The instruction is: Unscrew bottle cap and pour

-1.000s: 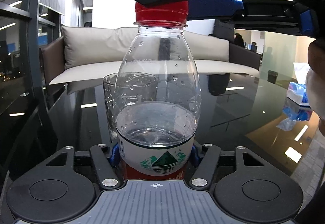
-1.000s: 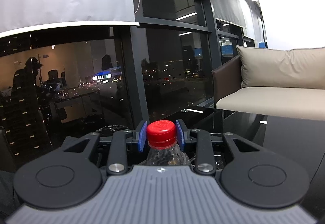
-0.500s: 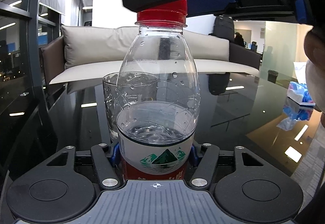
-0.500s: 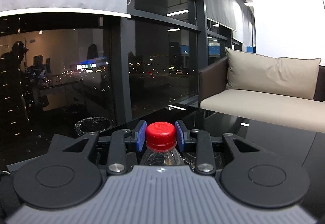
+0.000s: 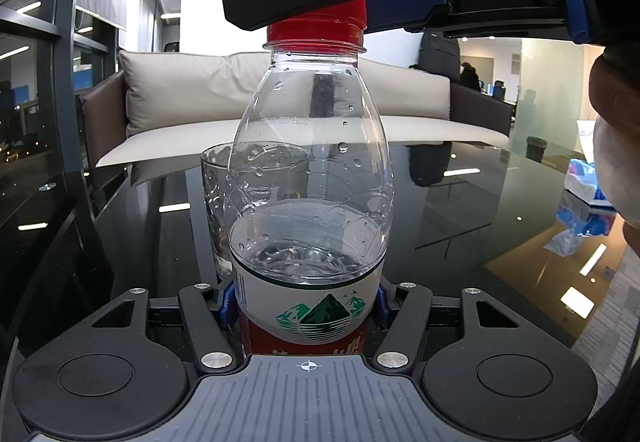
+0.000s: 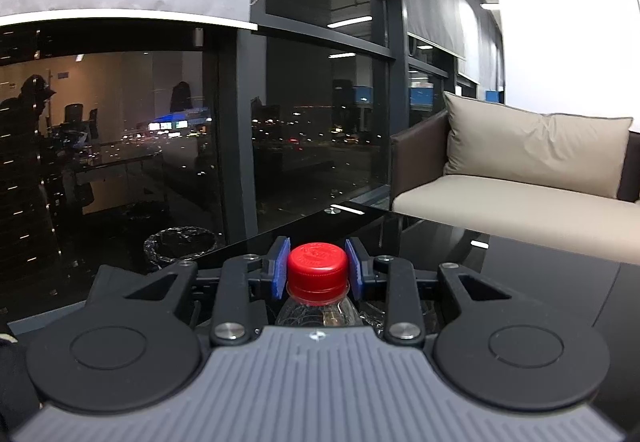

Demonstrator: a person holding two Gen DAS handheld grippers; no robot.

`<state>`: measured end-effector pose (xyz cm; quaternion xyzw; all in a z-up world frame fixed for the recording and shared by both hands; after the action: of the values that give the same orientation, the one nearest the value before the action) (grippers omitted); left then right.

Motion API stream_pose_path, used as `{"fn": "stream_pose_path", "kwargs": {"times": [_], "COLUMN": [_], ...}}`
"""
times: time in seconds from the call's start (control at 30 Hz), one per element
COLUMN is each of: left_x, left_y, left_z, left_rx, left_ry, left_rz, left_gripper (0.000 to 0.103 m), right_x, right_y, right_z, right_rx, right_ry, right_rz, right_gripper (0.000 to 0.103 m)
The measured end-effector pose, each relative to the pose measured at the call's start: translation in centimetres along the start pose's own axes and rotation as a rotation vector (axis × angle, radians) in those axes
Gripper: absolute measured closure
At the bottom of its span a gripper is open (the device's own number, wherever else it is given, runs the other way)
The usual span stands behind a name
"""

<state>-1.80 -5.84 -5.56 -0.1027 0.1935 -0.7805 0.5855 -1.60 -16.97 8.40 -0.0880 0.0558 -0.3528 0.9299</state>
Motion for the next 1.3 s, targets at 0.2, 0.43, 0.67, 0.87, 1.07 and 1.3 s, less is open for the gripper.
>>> {"fn": "stream_pose_path", "kwargs": {"times": [0.2, 0.43, 0.67, 0.87, 1.07, 1.3], "left_x": [0.1, -0.2, -0.3, -0.4, -0.3, -0.1], "left_y": [0.1, 0.1, 0.1, 0.3, 0.4, 0.3], "left_z": [0.0, 0.0, 0.1, 0.1, 0.0, 0.0], "left_rx": [0.001, 0.0, 0.0, -0.001, 0.002, 0.002], "left_ry": [0.002, 0.001, 0.004, -0.002, 0.007, 0.014], "left_rz": [-0.006, -0.015, -0.023, -0.03, -0.023, -0.016], "left_gripper": [0.047, 0.047, 0.048, 0.048, 0.047, 0.047], "right_x": [0.9, 1.5, 2.7, 3.7, 1.0, -1.5], "right_y": [0.0, 0.4, 0.5, 0.6, -0.3, -0.4], "right_z": [0.0, 0.4, 0.8, 1.6, 1.8, 1.7], "right_rx": [0.013, 0.018, 0.02, 0.027, 0.028, 0.014], "right_ry": [-0.005, -0.017, -0.049, -0.037, 0.002, 0.086], "right_rz": [0.065, 0.137, 0.245, 0.306, 0.075, -0.155], "right_gripper": [0.072, 0.072, 0.072, 0.071, 0.068, 0.066]}}
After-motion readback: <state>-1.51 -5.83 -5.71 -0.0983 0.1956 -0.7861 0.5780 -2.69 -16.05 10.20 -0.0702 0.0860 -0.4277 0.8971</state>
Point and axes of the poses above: each gripper's, at about its wrist camera, not at the fingertips, and y roughly the way its jaws point, x to its right, z to its top, the point moved 5 cm from there along y, roughly the way its jaws point, and after that the axes turned 9 degrees about z, right-handed, at the moved point
